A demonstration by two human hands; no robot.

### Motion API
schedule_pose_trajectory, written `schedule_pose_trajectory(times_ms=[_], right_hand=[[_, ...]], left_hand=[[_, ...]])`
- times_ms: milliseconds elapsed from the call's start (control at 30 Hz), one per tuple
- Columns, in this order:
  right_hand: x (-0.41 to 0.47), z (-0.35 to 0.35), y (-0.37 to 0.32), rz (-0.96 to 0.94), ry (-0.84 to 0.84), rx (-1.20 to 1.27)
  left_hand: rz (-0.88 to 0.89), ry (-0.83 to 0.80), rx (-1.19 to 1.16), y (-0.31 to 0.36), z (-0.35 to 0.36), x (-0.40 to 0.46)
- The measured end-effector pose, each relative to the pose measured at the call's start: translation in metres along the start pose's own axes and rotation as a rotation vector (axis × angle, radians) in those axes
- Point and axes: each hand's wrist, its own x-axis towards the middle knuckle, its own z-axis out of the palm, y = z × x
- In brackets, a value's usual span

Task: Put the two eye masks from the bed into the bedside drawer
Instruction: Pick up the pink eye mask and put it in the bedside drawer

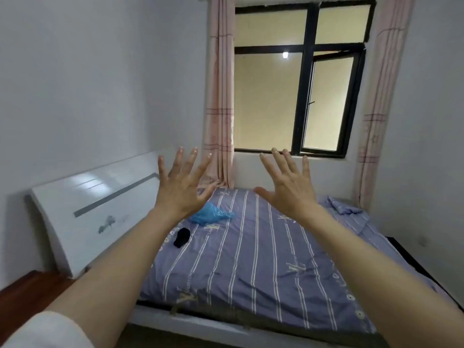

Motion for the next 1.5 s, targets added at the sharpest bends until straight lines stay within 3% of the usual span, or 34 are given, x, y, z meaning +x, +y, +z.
schedule_pose_trajectory(times_ms=[233, 633, 1067, 1500], right_hand=[[-0.021, 0.084, -0.059, -0.011, -0.066, 0.088], [-0.045, 0.238, -0.128, -0.008, -0.418, 0.308], [0.121, 0.397, -0.132, -0.102, -0.456, 0.357], [0.237, 0.59, -0.173, -0.06, -0.636, 0.308]], left_hand=[[-0.097, -0.095, -0.109, -0.043, 0.065, -0.05], [-0.306, -0.414, -0.207, -0.109, 0.187, -0.156], [-0.349, -0.459, -0.145, -0.203, 0.333, -0.042], [-0.444, -0.749, -0.252, -0.339, 0.528, -0.007]])
